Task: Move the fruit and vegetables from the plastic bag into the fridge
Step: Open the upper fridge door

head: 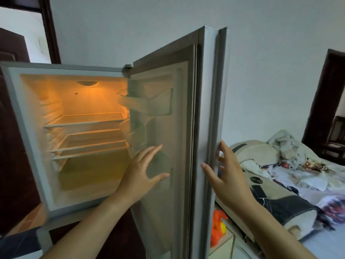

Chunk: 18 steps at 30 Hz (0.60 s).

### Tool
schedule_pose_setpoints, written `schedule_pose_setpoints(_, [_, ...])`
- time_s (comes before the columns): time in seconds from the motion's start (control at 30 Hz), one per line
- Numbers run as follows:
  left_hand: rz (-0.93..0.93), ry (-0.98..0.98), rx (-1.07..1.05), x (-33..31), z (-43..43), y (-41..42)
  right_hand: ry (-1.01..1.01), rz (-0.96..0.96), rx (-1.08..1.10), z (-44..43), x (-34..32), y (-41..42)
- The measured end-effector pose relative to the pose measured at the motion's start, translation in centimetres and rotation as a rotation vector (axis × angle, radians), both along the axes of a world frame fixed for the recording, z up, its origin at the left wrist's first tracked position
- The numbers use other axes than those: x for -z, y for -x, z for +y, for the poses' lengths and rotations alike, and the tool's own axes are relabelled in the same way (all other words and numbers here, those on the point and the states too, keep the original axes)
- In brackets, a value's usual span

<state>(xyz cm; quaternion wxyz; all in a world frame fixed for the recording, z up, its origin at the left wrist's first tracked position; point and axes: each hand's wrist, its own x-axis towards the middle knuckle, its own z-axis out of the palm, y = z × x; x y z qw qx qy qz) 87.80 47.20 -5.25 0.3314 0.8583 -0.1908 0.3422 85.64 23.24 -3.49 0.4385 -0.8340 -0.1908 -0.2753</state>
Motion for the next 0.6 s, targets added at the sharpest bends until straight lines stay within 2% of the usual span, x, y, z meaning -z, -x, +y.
schedule_pose_setpoints(0.07, [0.082,-0.009,-0.017,1.3,-0.6,-1.0,0.003,0.04,0.011,-1.3,0.3,-0.6])
schedule_pose_setpoints(0.17, [0.152,-0.153,-0.026,3.1,-2.2,-2.3,0.027,0.054,0.051,-2.8,0.8,-2.0])
schedule_pose_setpoints(0.27, [0.049,-0.259,-0.071,4.5,-4.2,-3.8,0.041,0.056,0.105,-3.7,1.2,-4.0])
schedule_pose_setpoints(0.4, [-0.07,-0.203,-0.168,6.1,-7.1,-5.5,0.055,0.023,0.18,-4.9,1.7,-6.6])
schedule_pose_setpoints(0.6, [-0.211,-0.15,-0.245,7.5,-10.4,-8.0,0.028,0.04,0.155,-7.2,2.1,-9.2])
